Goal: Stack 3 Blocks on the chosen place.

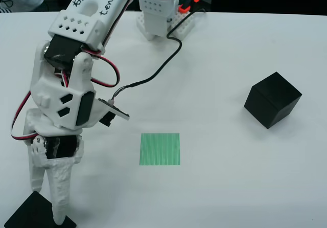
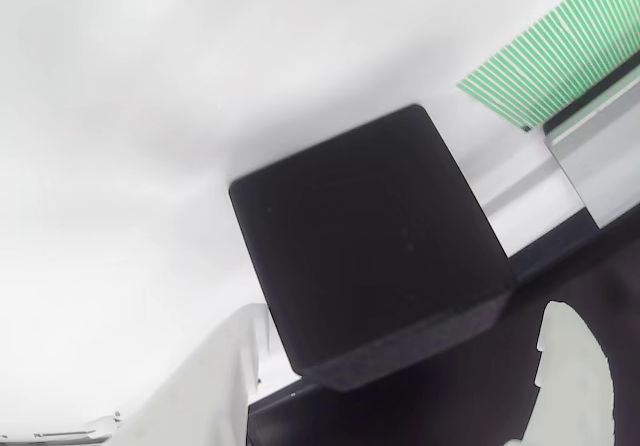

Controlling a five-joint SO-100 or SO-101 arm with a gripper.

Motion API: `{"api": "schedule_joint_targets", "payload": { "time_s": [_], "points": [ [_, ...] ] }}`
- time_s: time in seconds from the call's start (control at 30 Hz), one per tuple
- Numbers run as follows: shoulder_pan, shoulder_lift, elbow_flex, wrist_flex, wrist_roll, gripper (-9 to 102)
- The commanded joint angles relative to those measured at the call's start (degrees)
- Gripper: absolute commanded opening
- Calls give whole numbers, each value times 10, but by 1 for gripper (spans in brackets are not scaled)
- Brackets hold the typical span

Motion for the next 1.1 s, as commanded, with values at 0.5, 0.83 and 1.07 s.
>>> {"api": "schedule_joint_targets", "payload": {
  "time_s": [0.5,0.83,1.07],
  "points": [
    [-12,-18,-79,1,-20,33],
    [-4,-64,-91,-4,-33,33],
    [-1,-93,-98,-22,-33,33]
  ]
}}
